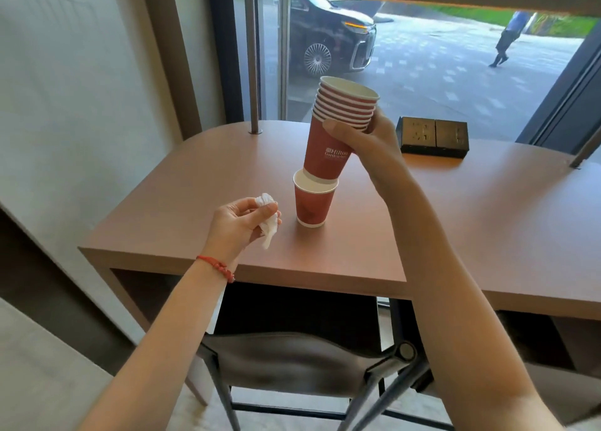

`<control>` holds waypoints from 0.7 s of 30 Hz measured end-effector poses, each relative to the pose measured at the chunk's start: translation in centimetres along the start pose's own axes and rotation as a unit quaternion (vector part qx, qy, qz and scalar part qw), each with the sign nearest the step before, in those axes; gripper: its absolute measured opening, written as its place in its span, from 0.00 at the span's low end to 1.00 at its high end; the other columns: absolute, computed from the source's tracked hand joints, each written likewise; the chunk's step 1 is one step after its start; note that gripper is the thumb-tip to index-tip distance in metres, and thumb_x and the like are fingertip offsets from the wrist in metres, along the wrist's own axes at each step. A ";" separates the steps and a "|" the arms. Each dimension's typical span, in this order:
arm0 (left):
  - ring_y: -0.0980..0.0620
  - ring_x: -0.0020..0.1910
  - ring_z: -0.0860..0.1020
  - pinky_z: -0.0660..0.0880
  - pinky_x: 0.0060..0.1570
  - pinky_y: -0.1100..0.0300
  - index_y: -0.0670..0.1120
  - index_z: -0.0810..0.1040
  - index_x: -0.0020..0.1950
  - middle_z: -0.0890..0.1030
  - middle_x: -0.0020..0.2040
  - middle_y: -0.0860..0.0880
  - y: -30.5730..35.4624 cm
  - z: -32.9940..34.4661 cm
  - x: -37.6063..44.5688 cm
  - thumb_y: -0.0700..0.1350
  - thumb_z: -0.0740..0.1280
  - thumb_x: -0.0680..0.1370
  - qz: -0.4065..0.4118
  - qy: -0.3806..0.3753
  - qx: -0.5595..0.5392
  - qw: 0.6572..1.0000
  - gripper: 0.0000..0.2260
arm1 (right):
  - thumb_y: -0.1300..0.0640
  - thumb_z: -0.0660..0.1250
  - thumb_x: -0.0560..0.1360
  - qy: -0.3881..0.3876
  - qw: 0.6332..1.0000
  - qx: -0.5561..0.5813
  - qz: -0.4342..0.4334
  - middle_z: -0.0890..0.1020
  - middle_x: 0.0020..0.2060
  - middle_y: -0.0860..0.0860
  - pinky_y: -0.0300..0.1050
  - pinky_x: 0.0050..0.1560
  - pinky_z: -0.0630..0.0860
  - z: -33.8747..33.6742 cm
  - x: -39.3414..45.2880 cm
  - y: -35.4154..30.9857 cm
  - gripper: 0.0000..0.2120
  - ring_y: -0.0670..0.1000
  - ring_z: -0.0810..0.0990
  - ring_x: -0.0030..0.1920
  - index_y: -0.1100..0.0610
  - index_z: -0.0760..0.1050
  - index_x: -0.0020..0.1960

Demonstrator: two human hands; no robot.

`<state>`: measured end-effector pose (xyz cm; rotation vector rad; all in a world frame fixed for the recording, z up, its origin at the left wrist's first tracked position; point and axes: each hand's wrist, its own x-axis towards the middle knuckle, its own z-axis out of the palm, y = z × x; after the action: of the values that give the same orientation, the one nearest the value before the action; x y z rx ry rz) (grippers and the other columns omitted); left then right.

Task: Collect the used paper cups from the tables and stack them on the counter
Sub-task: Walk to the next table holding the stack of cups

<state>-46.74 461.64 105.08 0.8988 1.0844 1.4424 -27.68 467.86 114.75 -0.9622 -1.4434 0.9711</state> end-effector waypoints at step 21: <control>0.52 0.33 0.82 0.79 0.35 0.62 0.39 0.80 0.40 0.83 0.32 0.48 -2.0 -1.0 0.7 0.43 0.74 0.62 -0.024 0.031 -0.003 0.999 0.11 | 0.59 0.79 0.64 -0.036 0.996 -0.057 0.054 0.79 0.52 0.50 0.36 0.48 0.77 1.7 -0.2 9.0 0.29 0.47 0.78 0.52 0.55 0.68 0.59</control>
<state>-47.20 462.24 102.80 0.8228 1.1388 1.4419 -28.91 470.61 106.11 -1.1088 -1.5330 1.0190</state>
